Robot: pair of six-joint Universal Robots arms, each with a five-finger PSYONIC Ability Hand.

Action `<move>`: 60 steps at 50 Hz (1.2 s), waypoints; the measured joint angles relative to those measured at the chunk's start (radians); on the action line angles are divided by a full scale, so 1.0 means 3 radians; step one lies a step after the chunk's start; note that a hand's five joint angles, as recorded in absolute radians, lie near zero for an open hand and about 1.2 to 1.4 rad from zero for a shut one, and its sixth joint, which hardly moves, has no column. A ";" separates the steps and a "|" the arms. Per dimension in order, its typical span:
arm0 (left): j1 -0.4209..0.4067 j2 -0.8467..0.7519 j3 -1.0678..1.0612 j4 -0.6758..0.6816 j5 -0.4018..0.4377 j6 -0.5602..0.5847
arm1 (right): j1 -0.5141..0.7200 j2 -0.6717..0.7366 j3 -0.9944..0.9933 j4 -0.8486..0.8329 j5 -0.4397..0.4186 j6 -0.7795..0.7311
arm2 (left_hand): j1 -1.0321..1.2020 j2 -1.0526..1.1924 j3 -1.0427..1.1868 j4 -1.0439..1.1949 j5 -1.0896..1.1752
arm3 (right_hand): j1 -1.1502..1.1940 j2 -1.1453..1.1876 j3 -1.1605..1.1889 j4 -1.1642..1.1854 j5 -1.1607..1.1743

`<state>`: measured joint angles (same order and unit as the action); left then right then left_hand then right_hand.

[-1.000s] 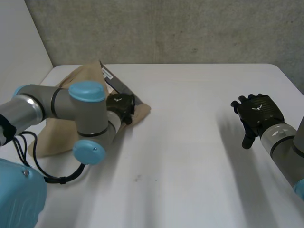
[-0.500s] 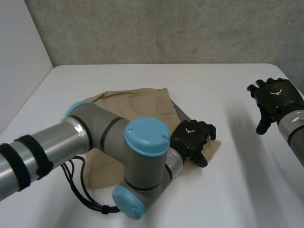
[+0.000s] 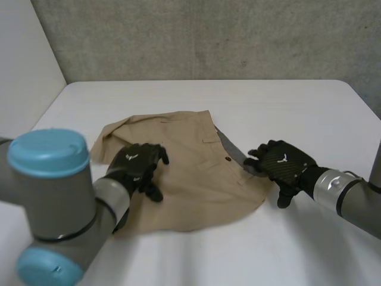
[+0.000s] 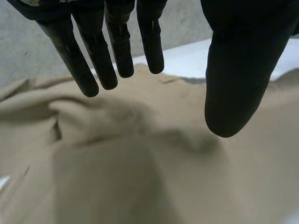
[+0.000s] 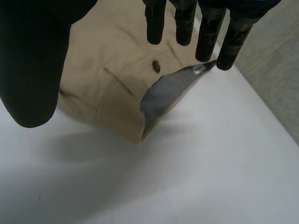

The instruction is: Fold the shorts.

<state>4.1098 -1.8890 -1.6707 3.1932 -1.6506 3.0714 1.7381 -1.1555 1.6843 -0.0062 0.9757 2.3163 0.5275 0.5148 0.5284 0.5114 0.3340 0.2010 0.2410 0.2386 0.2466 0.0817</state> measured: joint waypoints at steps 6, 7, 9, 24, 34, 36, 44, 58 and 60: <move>-0.0001 0.0238 -0.0350 -0.0002 -0.0032 -0.0013 | 0.0007 0.0206 -0.0095 -0.0016 0.0003 -0.0100 | 0.0000 0.0000 0.0000 -0.0001 -0.0002 | 0.0366 0.0394 0.0406 0.0373 0.0296; -0.0001 0.0279 -0.0424 0.0001 -0.0061 -0.0020 | 0.0010 0.0249 -0.0117 -0.0027 -0.0001 -0.0113 | 0.0000 0.0000 0.0000 -0.0002 -0.0006 | 0.0552 0.0607 0.0611 0.0589 0.0492; 0.0000 0.0307 -0.0488 0.0004 -0.0100 -0.0026 | 0.0013 0.0277 -0.0134 -0.0040 -0.0005 -0.0120 | 0.0000 0.0000 0.0000 -0.0002 -0.0014 | 0.0561 0.0617 0.0621 0.0599 0.0502; 0.0117 0.0423 -0.0791 0.0008 -0.0426 -0.0024 | 0.0035 0.0502 -0.0235 -0.0340 -0.0082 -0.0117 | 0.0000 0.0000 0.0000 0.0002 -0.0004 | 0.1288 0.1485 0.1488 0.1462 0.1322; 0.0208 0.0605 -0.0960 -0.0040 -0.0409 -0.0005 | 0.0040 0.0554 -0.0290 -0.0342 -0.0127 -0.0114 | 0.0013 0.0028 0.0006 0.0038 0.0056 | 0.1715 0.1978 0.2002 0.1978 0.1827; 0.0231 0.0639 -0.0993 -0.0058 -0.0409 -0.0004 | 0.0040 0.0555 -0.0299 -0.0339 -0.0150 -0.0109 | 0.0013 0.0029 0.0007 0.0038 0.0056 | 0.2233 0.2642 0.2612 0.2594 0.2434; 0.0306 0.0752 -0.1113 -0.0101 -0.0408 -0.0001 | 0.0056 0.0525 -0.0313 -0.0324 -0.0221 -0.0035 | 0.0014 0.0029 0.0006 0.0038 0.0056 | 0.2436 0.3115 0.3125 0.3133 0.3003; 0.0530 0.0843 -0.1297 -0.0089 -0.0407 0.0009 | 0.0233 0.0287 -0.0300 -0.0285 0.0146 0.0692 | 0.0015 0.0029 0.0007 0.0038 0.0056 | 0.2478 0.3115 0.3125 0.3134 0.3010; 0.0573 0.0820 -0.1299 -0.0071 -0.0405 0.0010 | 0.0257 0.0250 -0.0292 -0.0283 0.0205 0.0768 | 0.0018 0.0029 0.0007 0.0038 0.0056 | 0.2478 0.3115 0.3125 0.3134 0.3010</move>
<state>4.2818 -1.6431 -2.0605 3.1718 -1.7721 3.0742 1.8153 -1.0805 1.5967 -0.0911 1.0372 2.5468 0.5329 0.5234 0.5304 0.5228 0.3508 0.9444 1.1754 1.1762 1.1866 0.9846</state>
